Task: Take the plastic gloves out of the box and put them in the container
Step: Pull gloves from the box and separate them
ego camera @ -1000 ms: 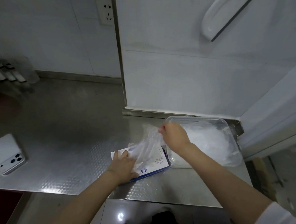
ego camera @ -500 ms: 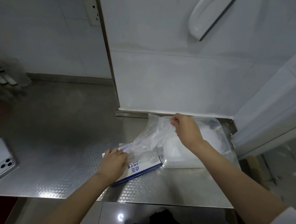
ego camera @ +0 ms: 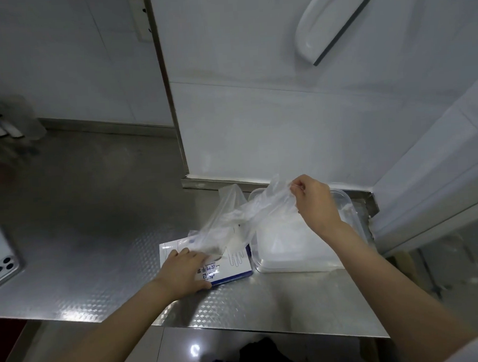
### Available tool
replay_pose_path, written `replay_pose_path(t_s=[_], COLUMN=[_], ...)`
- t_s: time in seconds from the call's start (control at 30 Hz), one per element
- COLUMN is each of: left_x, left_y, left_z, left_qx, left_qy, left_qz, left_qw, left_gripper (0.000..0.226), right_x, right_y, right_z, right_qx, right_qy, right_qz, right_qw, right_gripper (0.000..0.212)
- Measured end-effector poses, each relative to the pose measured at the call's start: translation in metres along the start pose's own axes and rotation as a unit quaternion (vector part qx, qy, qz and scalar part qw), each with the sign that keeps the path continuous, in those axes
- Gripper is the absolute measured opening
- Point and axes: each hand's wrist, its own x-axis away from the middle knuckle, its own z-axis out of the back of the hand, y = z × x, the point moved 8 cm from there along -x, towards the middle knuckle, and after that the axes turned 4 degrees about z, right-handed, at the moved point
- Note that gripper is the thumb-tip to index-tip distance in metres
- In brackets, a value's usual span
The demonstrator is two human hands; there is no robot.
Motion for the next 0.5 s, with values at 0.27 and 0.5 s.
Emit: replay_pose_path(t_s=[0.27, 0.5], left_x=[-0.005, 0.006], left_y=[0.005, 0.025], left_z=[-0.014, 0.082], left_qx=[-0.014, 0.02], left_qy=[-0.059, 0.128], left_qz=[-0.006, 0.008], left_qw=[0.998, 0.992], left_gripper=[0.077, 0.03], right_x=[0.005, 0.009], right_y=[0.001, -0.015], right_z=[0.002, 0.011], right_qx=[0.036, 0.054], right_qy=[-0.014, -0.031], right_qz=[0.02, 0.059], right_qw=[0.999, 0.996], right_gripper=[0.013, 0.013])
